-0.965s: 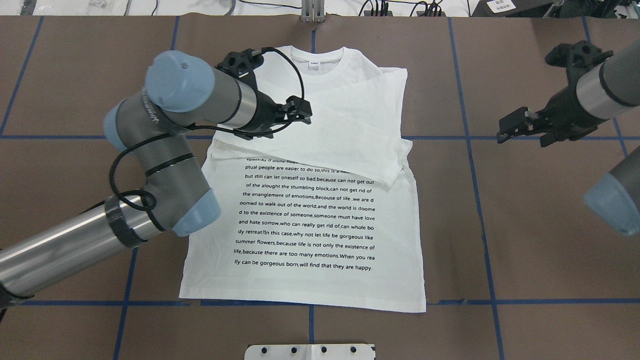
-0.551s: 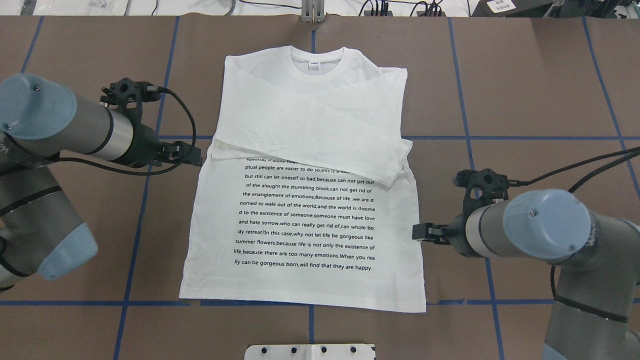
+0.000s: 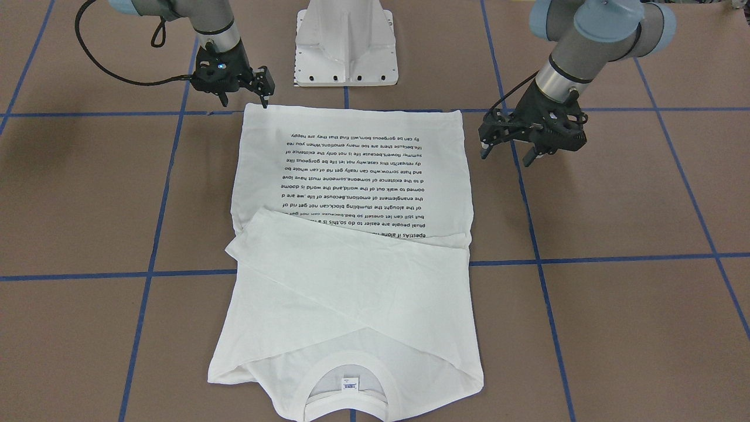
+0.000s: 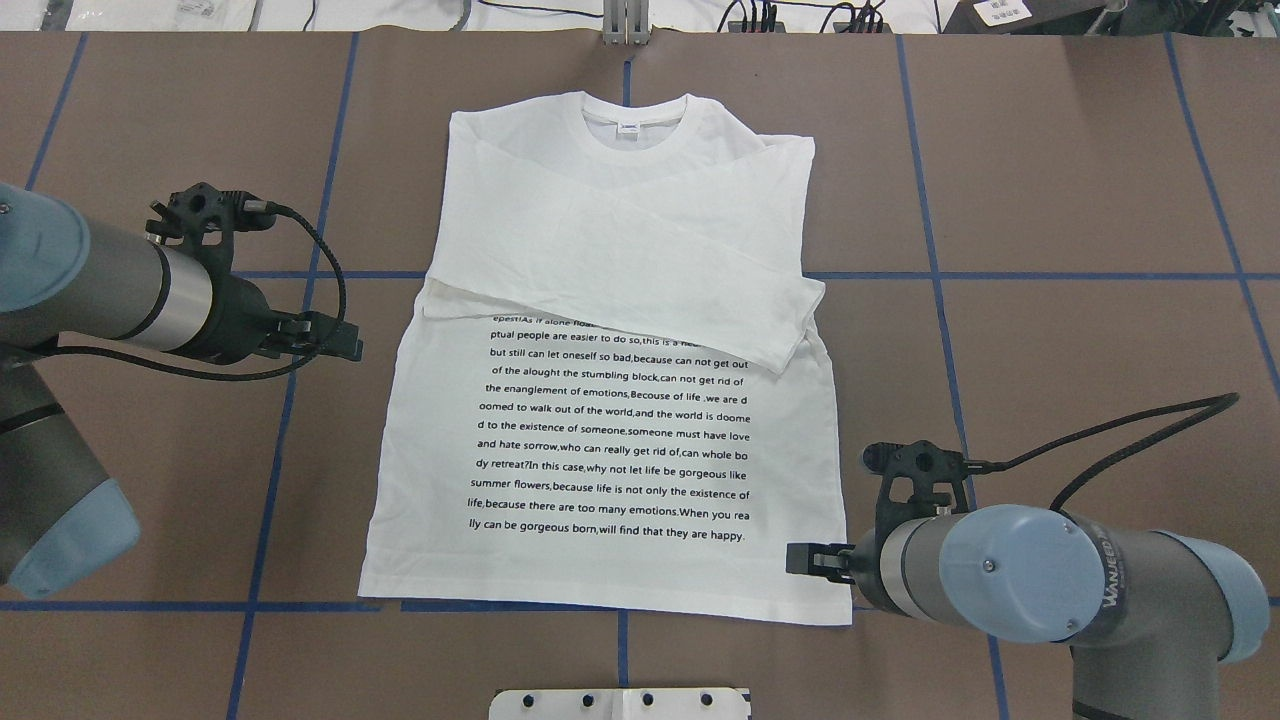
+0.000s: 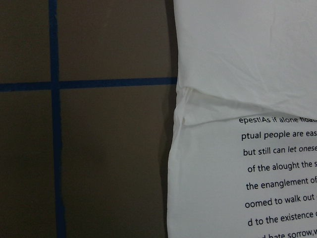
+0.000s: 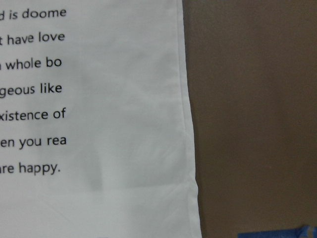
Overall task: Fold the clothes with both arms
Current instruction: 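Lower both grippers to the hem corners nearest the robot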
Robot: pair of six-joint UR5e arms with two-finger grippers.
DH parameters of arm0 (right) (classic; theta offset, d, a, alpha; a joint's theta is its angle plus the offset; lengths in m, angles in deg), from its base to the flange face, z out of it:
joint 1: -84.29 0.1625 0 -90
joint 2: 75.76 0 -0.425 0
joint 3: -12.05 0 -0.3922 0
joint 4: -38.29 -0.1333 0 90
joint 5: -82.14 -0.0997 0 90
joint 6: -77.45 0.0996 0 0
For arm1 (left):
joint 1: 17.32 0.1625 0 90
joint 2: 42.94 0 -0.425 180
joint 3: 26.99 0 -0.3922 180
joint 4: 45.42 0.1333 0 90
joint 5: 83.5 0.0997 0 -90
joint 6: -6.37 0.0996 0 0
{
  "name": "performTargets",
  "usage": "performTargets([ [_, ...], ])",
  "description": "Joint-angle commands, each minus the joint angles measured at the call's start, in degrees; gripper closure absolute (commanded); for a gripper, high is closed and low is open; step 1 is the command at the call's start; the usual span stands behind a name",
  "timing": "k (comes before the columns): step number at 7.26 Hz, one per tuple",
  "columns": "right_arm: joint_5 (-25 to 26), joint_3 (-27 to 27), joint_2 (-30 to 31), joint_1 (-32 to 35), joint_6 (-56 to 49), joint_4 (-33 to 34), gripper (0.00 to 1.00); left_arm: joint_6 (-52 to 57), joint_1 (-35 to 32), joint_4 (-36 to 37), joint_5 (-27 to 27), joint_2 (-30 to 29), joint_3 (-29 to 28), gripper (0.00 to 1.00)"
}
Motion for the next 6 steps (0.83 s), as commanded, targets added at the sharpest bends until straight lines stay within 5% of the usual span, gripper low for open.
performTargets([
  [1,-0.3,3.0,-1.1,-2.1,0.1,-0.1,0.06,0.0,0.1,0.0,0.0,-0.1,0.1,0.0],
  [3,-0.3,3.1,-0.9,-1.9,0.0,-0.1,0.11,0.0,0.1,0.0,0.0,-0.4,0.2,0.0],
  [6,-1.1,3.0,-1.0,-1.8,0.0,-0.1,0.31,0.0,0.2,0.0,0.0,-0.3,1.3,0.0],
])
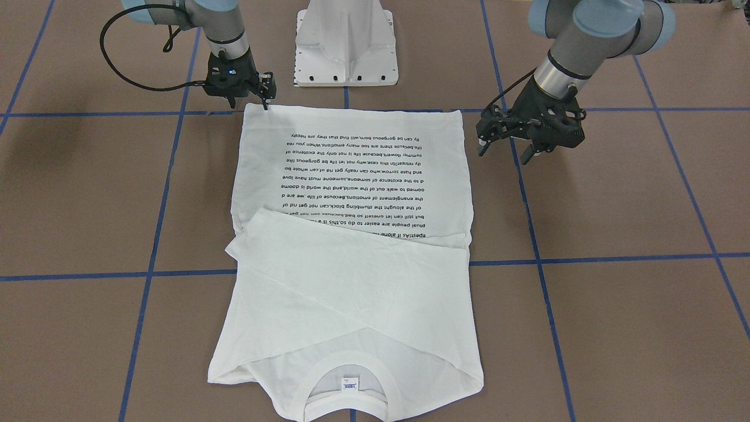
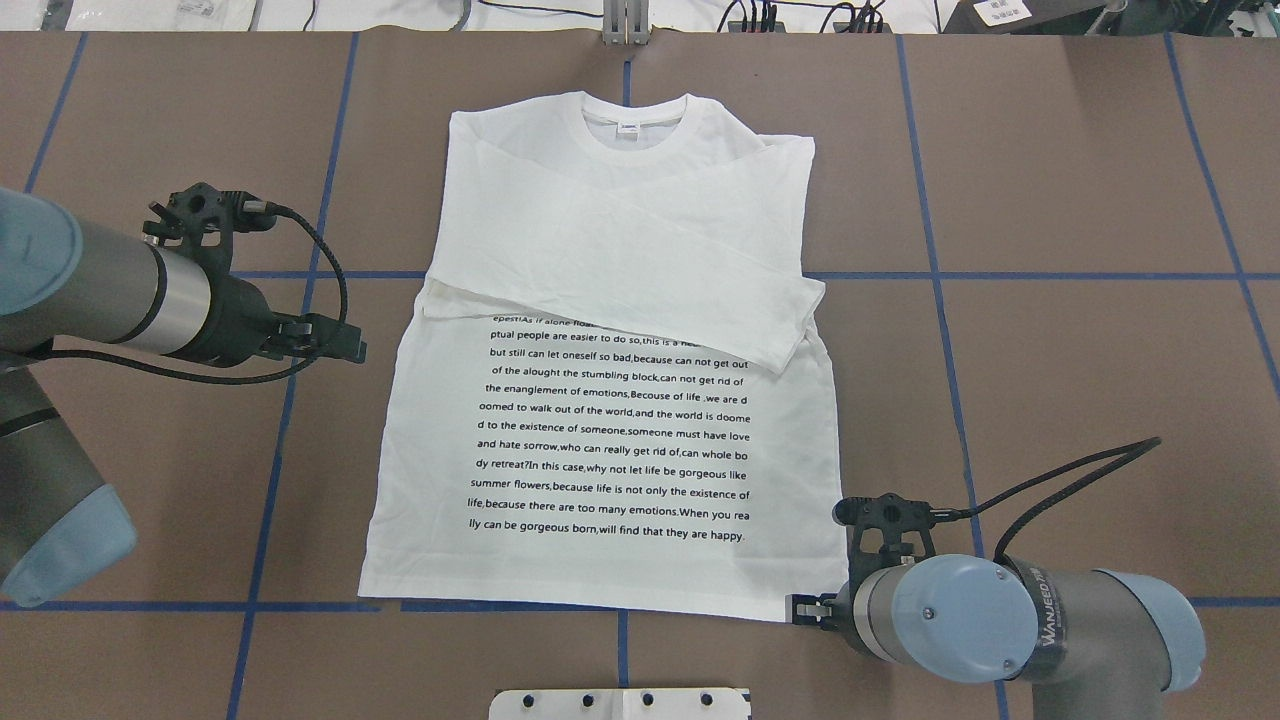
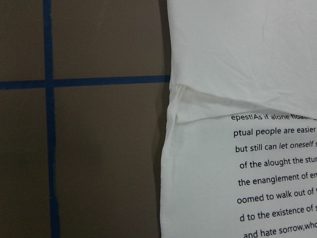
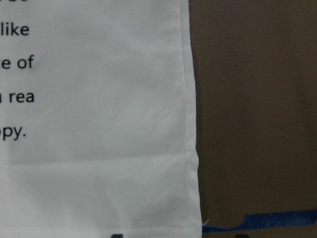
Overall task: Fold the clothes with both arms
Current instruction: 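Lower both grippers to the hem corners nearest the robot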
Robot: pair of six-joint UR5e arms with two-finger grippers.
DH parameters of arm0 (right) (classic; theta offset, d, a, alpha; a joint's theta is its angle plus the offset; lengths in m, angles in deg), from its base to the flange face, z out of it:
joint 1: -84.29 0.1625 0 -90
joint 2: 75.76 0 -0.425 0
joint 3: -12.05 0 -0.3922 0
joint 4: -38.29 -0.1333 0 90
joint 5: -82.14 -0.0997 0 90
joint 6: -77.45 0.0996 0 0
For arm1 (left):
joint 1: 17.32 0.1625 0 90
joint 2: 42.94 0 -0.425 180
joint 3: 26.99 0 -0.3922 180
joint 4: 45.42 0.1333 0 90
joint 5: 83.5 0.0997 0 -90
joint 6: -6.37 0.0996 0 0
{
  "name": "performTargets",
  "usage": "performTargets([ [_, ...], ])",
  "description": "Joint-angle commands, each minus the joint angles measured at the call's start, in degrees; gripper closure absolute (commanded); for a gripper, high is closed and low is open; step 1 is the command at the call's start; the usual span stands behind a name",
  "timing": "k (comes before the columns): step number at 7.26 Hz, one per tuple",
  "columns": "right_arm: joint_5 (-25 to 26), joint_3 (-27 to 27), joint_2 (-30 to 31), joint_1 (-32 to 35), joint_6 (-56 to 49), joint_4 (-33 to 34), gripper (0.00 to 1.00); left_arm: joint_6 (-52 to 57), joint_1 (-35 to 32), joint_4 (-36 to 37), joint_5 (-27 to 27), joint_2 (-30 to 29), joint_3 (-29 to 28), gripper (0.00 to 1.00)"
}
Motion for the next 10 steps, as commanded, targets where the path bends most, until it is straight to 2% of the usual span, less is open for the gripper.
performTargets([
  [1,-0.6,0.0,0.0,0.1,0.0,0.0,0.34,0.1,0.0,0.0,0.0,0.1,0.1,0.0],
  [2,-0.7,0.0,0.0,0.2,0.0,0.0,0.34,0.1,0.1,0.0,0.0,0.2,-0.1,0.0],
  [3,-0.7,0.0,0.0,0.2,0.0,0.0,0.43,0.0,0.1,0.0,0.0,0.0,-0.2,0.0],
  [4,-0.7,-0.1,0.0,0.3,0.0,0.0,0.48,-0.1,0.1,0.0,0.0,0.0,-0.2,0.0],
  [10,-0.9,0.1,0.2,0.8,0.0,0.2,0.47,-0.3,0.1,0.0,0.0,-0.3,0.0,0.0],
])
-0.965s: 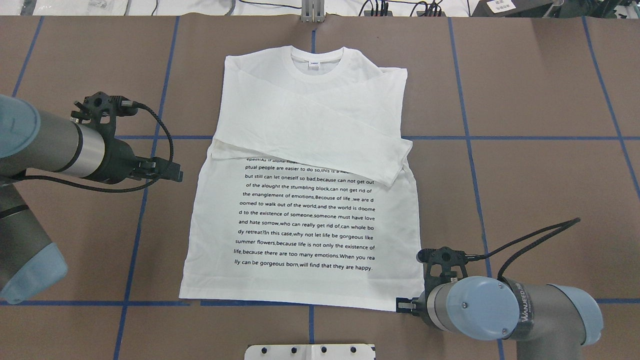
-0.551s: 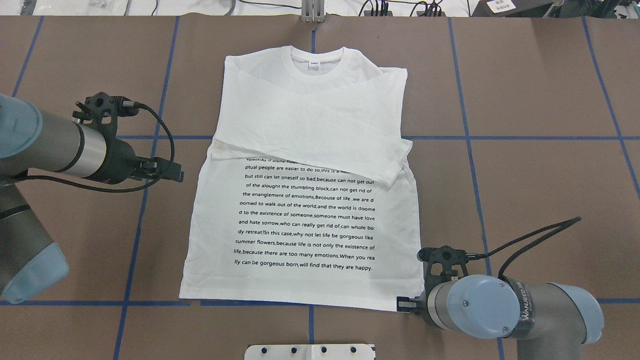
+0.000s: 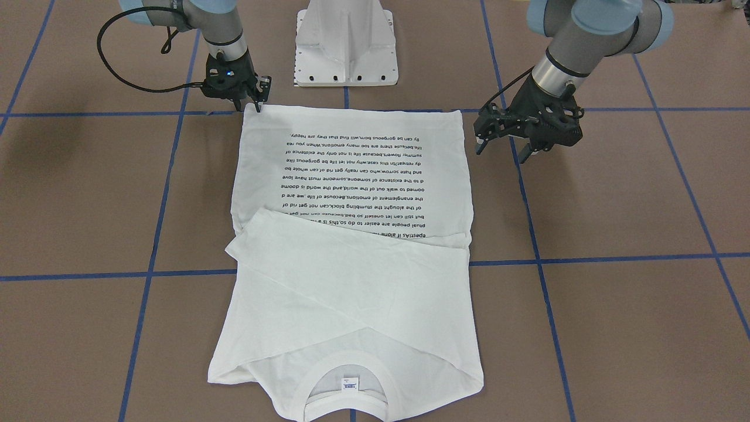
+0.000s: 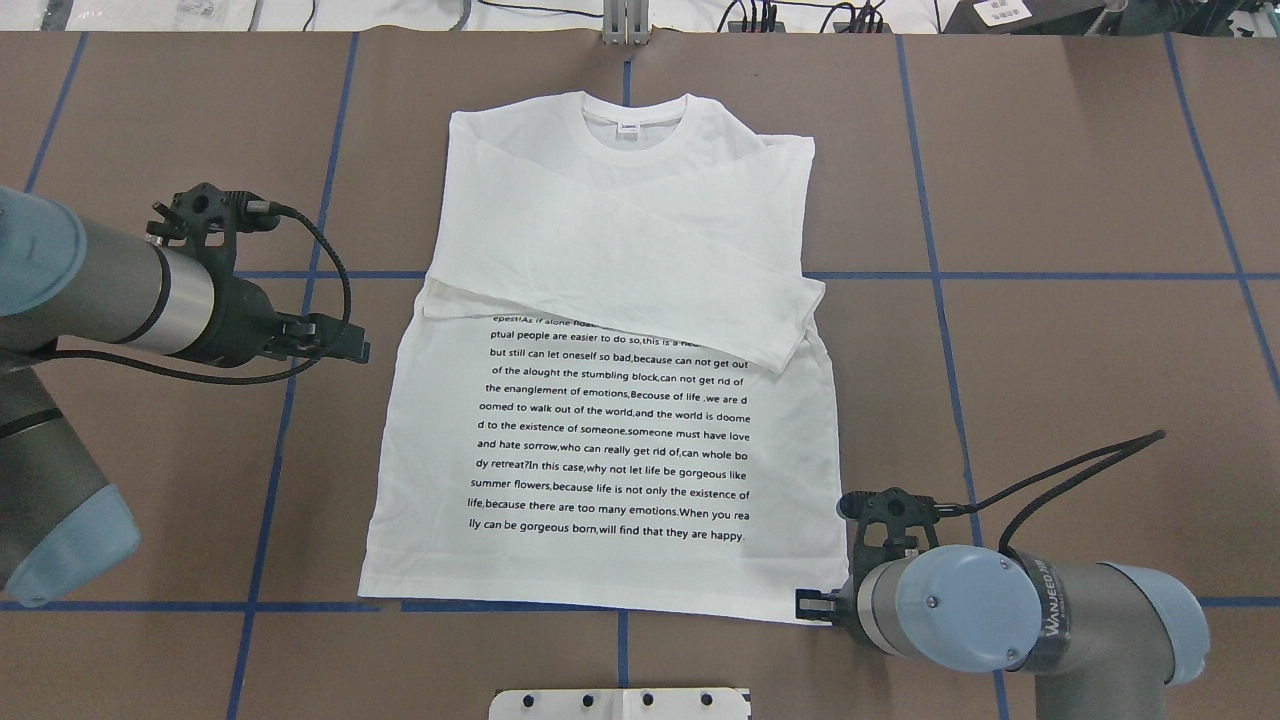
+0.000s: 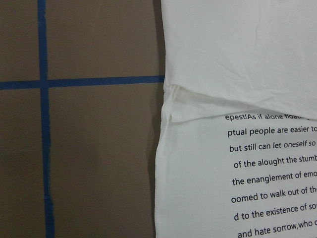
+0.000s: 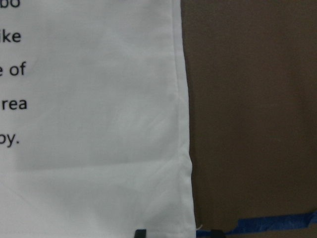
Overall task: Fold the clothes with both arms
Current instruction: 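Lower both grippers to the hem corners nearest the robot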
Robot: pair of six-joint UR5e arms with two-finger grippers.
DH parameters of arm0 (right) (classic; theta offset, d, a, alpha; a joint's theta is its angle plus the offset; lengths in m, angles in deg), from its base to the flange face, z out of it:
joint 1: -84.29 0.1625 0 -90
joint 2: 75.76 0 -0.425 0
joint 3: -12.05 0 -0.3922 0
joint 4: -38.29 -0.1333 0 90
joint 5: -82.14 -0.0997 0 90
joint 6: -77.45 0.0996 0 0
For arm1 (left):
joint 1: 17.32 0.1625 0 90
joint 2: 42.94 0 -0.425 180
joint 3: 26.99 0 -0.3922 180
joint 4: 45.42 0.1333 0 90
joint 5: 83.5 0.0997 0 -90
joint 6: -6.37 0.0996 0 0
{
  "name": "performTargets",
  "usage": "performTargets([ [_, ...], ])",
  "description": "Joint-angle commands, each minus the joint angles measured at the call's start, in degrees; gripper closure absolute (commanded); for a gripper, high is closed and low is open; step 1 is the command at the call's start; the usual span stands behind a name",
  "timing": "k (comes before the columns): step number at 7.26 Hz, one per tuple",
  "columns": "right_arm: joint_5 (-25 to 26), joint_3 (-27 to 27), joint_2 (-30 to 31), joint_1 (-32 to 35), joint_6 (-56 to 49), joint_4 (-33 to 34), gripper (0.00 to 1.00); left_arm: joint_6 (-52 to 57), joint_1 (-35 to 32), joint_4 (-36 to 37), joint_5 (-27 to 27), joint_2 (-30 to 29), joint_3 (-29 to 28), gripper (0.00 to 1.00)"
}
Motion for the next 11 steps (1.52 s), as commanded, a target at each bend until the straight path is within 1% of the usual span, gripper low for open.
performTargets([
  [1,0.0,0.0,0.1,0.0,0.0,0.1,0.53,0.0,0.0,0.0,-0.1,0.0,0.2,0.0],
  [2,0.0,0.0,0.1,0.0,0.0,0.1,0.62,0.0,0.0,0.0,-0.1,0.0,0.2,0.0],
  [3,0.0,0.0,0.1,0.0,0.0,0.1,0.76,0.0,0.0,0.0,-0.1,-0.1,0.2,0.0],
  [4,-0.1,0.0,0.0,-0.1,0.0,0.1,0.99,-0.1,0.0,0.0,0.0,-0.1,0.2,0.0],
  [6,0.0,-0.1,0.0,-0.1,0.0,0.2,1.0,-0.2,0.0,0.0,-0.1,-0.1,0.4,0.0],
  [9,0.7,-2.1,0.5,1.0,1.0,0.1,1.0,-0.9,0.1,0.0,0.0,0.0,0.1,0.0],
  [10,0.4,-2.4,0.0,1.7,1.4,0.1,1.0,-3.9,1.9,0.1,0.5,0.5,0.0,0.0],
  [11,0.3,-3.4,0.1,2.3,1.4,0.1,1.0,-8.0,5.7,0.2,1.0,1.5,0.0,0.01],
])
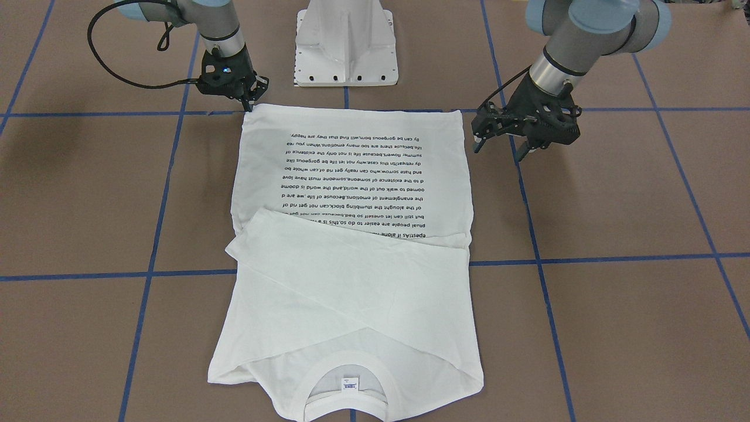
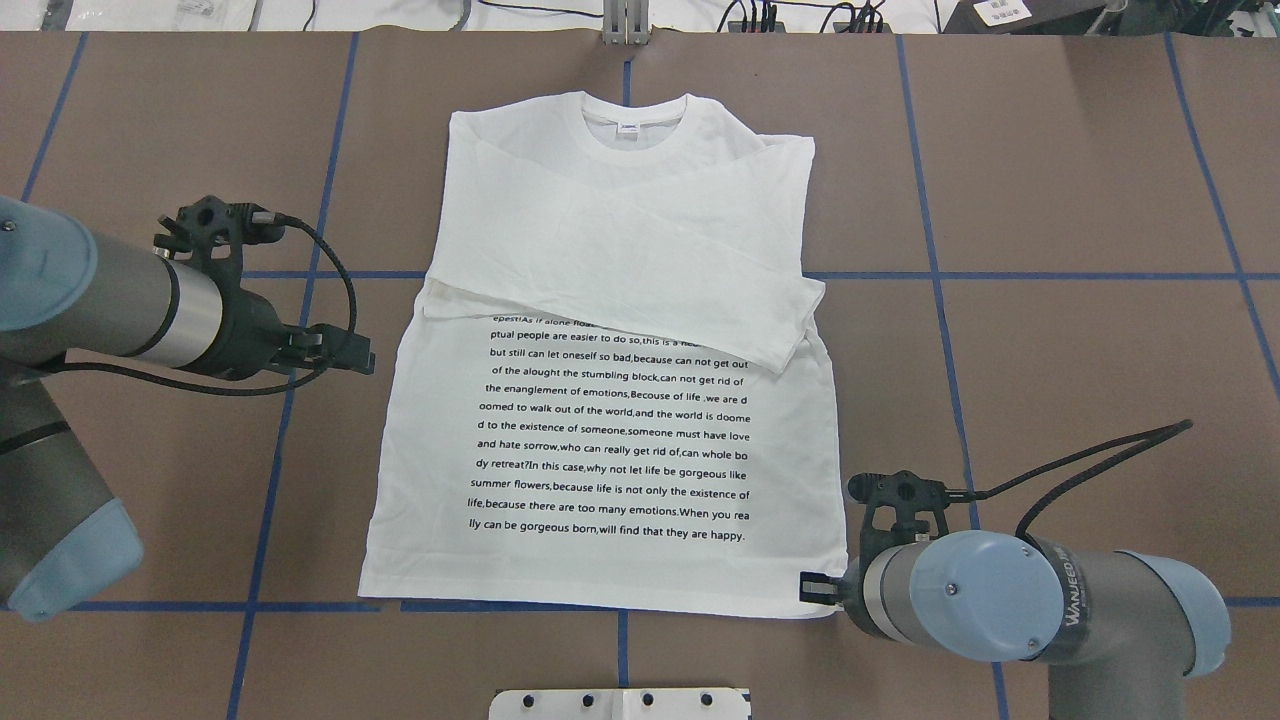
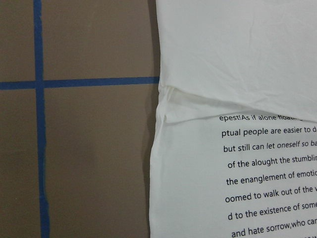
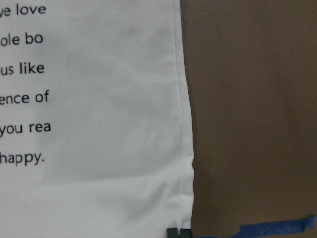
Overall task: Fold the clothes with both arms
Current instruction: 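Lower both grippers to the hem corners nearest the robot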
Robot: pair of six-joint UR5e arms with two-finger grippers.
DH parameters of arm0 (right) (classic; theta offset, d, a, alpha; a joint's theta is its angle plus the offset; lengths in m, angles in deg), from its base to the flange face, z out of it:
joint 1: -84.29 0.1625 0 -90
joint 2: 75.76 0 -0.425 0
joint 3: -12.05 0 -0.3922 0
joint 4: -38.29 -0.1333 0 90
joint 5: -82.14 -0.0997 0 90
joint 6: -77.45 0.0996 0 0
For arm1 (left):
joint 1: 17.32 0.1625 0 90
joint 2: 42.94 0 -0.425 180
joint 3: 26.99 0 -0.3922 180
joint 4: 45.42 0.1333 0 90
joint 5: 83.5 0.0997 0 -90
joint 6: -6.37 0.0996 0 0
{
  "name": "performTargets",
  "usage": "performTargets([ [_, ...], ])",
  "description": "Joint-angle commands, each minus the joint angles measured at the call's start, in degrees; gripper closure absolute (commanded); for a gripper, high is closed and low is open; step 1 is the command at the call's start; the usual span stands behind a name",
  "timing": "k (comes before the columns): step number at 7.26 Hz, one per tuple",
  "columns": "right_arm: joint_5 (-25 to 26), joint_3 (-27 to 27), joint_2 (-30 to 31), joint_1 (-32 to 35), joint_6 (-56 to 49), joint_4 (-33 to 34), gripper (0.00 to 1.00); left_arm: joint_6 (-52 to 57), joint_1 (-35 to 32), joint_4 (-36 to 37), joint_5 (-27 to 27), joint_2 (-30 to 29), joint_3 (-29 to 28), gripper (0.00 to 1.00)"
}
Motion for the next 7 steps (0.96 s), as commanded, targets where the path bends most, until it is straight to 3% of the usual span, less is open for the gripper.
performTargets([
  [1,-0.1,-1.1,-0.1,1.6,0.2,0.0,1.0,-8.0,7.9,0.0,3.5,2.3,0.0,0.01],
  [2,-0.3,-1.2,-0.2,2.3,0.2,0.0,1.0,-12.5,11.7,0.0,6.1,2.6,0.2,0.01],
  [7,-0.5,-1.8,-0.3,3.0,0.2,0.0,1.0,-20.0,20.5,0.5,9.5,4.1,-0.2,0.07],
])
